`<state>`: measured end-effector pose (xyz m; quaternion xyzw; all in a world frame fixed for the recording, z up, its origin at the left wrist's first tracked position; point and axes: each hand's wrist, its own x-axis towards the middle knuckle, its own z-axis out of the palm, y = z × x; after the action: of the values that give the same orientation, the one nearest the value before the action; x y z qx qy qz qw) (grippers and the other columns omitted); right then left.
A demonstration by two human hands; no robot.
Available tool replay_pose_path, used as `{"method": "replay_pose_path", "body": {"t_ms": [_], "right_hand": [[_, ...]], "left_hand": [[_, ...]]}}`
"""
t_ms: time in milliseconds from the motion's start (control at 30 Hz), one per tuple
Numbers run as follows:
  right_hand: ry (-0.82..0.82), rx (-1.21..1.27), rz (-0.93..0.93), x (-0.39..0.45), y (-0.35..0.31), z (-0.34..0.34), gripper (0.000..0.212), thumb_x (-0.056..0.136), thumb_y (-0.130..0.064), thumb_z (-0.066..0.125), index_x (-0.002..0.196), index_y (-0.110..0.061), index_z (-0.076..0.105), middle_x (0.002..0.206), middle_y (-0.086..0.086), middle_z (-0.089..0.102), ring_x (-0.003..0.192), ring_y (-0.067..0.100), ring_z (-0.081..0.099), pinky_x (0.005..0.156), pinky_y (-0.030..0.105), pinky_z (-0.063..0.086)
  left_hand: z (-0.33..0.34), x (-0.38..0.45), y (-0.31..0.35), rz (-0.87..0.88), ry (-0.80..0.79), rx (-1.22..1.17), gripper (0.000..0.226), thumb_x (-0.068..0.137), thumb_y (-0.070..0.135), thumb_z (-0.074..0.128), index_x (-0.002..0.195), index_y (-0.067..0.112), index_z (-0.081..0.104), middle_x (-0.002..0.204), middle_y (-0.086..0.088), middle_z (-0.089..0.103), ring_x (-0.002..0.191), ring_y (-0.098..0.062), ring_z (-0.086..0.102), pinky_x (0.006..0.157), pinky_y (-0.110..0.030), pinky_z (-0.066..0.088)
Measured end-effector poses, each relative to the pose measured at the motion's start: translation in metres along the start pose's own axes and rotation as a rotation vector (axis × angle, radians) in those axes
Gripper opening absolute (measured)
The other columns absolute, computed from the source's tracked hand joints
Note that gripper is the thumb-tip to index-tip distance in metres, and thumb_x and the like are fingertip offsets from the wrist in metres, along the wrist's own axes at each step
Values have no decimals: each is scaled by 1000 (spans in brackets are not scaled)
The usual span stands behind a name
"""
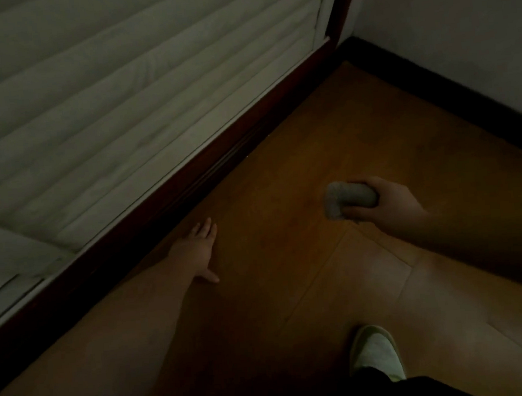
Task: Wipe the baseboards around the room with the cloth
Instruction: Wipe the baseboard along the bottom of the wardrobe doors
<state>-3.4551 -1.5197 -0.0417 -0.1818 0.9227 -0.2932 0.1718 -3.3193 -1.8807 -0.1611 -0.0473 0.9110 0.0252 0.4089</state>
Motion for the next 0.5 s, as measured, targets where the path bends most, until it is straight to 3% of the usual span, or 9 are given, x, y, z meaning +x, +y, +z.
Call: {"method": "replay_pose_path", "body": {"t_ms": [267,367,500], "right_hand": [[105,176,-42,75,56,57,53,88,-33,72,136,-27,49,128,-6,53,108,7,51,83,13,39],[109,188,-46,116,56,87,52,91,-30,70,137,-17,49,127,5,52,114,22,53,90,27,39],[61,243,-107,173,37,130,55,92,-33,67,139,-14,46,129,7,50,119,23,50,98,28,38]], "left_hand": [[13,-1,-9,5,22,-19,138,70,63,77,148,25,-31,151,6,-42,146,-15,-24,119,-51,16],[9,-1,-10,1,-8,-42,136,71,66,74,142,28,-36,151,8,-43,143,-12,-27,119,-53,14],[6,1,-18,20,-14,-39,112,85,68,55,144,33,-33,151,15,-42,145,-9,-25,120,-48,10]]}}
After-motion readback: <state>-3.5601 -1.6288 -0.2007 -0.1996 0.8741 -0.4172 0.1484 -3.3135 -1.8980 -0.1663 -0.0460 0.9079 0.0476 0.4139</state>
